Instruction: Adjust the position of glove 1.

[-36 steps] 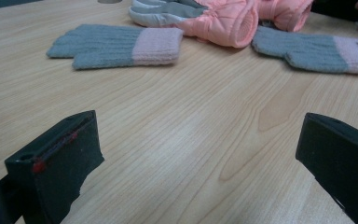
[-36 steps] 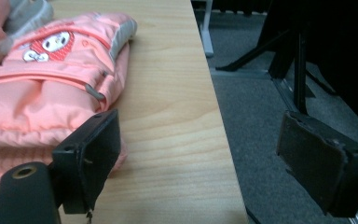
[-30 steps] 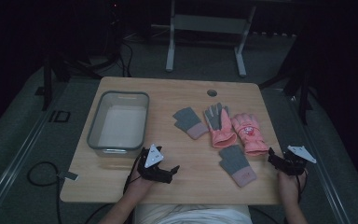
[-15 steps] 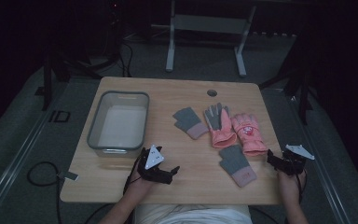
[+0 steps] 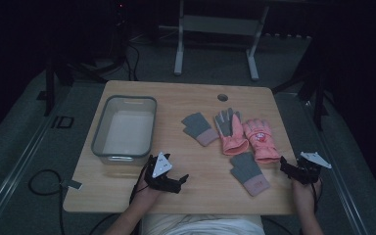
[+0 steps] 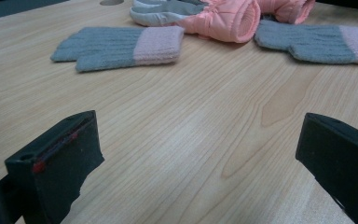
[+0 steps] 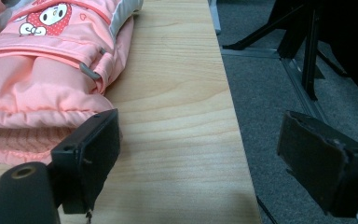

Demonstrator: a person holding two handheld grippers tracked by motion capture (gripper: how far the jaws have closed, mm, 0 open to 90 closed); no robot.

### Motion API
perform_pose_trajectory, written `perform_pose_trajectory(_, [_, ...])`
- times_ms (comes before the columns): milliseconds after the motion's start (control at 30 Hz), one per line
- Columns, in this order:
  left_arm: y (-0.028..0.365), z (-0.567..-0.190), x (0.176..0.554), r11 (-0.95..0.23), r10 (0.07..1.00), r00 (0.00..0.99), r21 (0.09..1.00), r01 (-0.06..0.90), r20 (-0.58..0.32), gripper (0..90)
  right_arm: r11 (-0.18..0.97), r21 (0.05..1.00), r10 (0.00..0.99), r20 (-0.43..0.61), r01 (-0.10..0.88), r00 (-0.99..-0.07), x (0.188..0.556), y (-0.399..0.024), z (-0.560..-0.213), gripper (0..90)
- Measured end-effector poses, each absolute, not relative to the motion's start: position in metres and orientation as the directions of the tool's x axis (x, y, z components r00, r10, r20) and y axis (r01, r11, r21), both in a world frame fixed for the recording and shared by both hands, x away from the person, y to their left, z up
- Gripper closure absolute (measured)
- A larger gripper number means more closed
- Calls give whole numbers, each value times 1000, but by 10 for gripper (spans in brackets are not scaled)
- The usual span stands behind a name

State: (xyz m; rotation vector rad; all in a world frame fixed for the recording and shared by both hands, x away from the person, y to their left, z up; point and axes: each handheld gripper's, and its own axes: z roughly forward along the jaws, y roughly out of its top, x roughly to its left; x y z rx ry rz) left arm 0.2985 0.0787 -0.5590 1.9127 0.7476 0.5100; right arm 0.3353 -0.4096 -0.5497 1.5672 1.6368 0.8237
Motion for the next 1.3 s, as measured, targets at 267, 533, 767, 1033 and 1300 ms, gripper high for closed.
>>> perform_pose_trajectory(267, [78, -559, 298, -333, 688, 725, 901, 276, 33, 0, 64, 833, 997, -75, 549, -2, 334, -409, -546, 133])
perform_pose_trajectory(533, [78, -559, 299, -332, 690, 723, 901, 278, 32, 0, 75, 853, 997, -71, 517, -28, 336, -408, -526, 133])
perform_pose_trajectory(767, [78, -559, 299, -331, 690, 723, 902, 278, 31, 0, 115, 874, 993, -95, 471, -66, 345, -397, -500, 133])
perform_pose_trajectory(1033, [78, -559, 298, -329, 689, 724, 903, 277, 29, 0, 159, 898, 987, -132, 411, -94, 358, -385, -463, 130])
perform_pose_trajectory(1300, [78, -559, 298, -331, 691, 722, 903, 274, 34, 0, 188, 918, 981, -158, 348, -115, 369, -368, -423, 125])
